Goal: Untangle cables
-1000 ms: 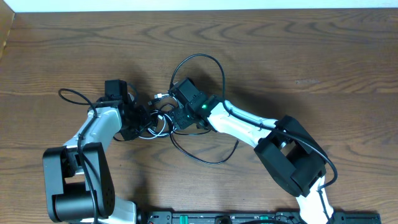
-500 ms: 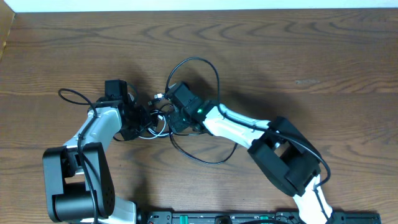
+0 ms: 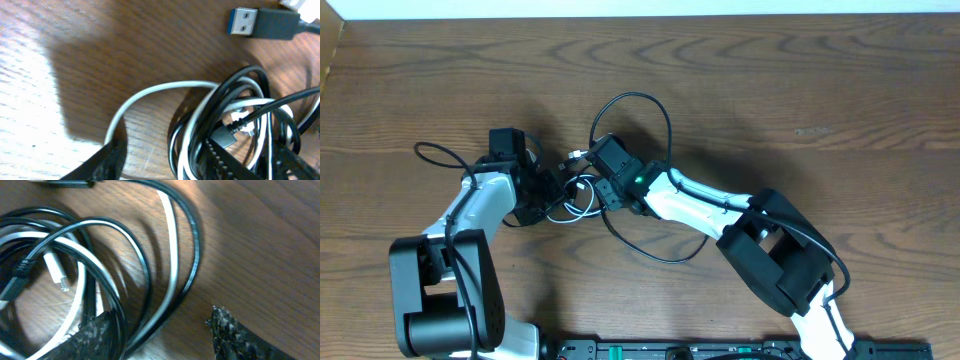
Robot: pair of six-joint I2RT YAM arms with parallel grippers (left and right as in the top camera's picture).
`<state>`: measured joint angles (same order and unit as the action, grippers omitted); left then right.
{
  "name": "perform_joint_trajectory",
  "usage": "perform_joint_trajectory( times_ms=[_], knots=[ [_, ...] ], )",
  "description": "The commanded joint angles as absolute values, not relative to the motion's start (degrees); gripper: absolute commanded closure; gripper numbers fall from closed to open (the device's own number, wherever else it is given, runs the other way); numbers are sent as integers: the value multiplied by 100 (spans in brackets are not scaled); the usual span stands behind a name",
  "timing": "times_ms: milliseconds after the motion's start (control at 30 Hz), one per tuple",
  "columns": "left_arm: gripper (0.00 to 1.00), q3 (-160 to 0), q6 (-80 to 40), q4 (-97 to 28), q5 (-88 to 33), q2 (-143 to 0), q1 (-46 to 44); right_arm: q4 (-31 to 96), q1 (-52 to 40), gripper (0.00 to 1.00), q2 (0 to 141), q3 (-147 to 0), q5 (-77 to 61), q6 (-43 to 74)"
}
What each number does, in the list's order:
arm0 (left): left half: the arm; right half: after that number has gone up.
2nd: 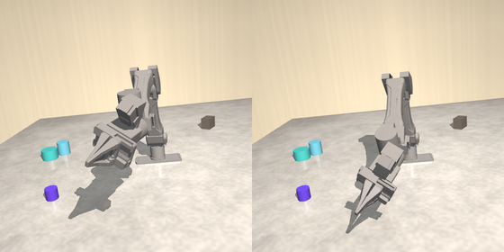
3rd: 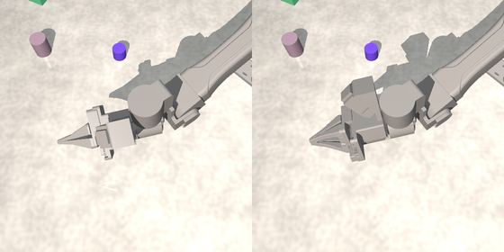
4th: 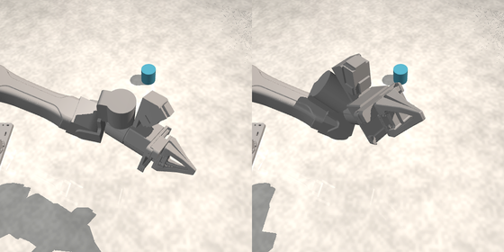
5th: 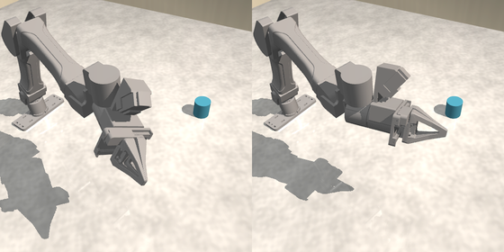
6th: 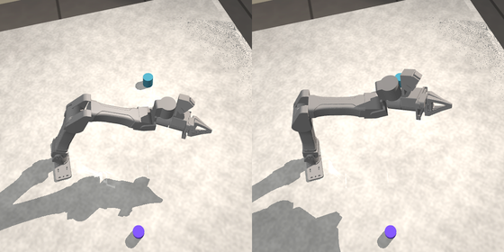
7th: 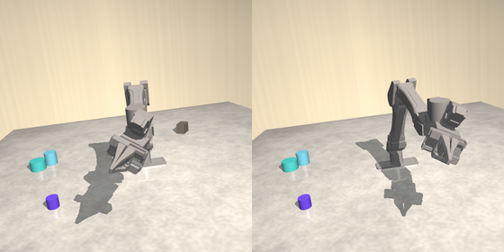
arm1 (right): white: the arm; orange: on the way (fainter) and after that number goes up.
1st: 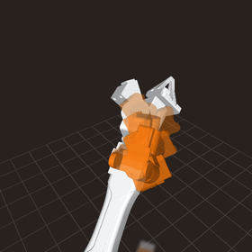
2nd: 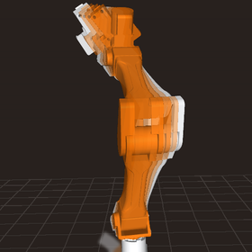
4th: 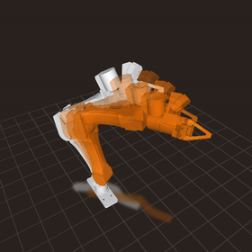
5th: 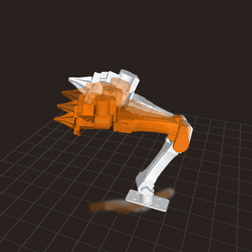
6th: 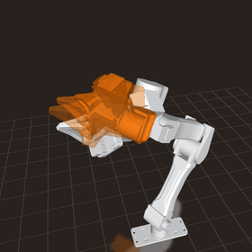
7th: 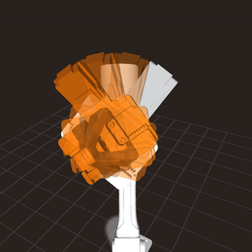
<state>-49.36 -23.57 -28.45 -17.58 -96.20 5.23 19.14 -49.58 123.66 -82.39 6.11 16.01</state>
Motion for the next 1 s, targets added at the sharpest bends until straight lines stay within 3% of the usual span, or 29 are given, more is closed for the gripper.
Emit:
perform_joint_trajectory(
  times_ms=[0,233,467,967],
  knots=[
    [48,-4619,-2300,-2906,-1459,-9850,287,2115,-4963,39,12564,-8189,1085,1520],
    [47,-4617,-2692,-2934,-281,-9850,-379,2237,-4945,37,12564,-8195,1085,1518],
    [44,-4617,-2840,-3109,550,-9852,-539,3487,-4727,29,12564,-8790,1321,1313],
    [39,-4617,-2838,-3190,567,-9852,-464,4392,-4377,24,12645,-8934,1404,666]
  ],
)
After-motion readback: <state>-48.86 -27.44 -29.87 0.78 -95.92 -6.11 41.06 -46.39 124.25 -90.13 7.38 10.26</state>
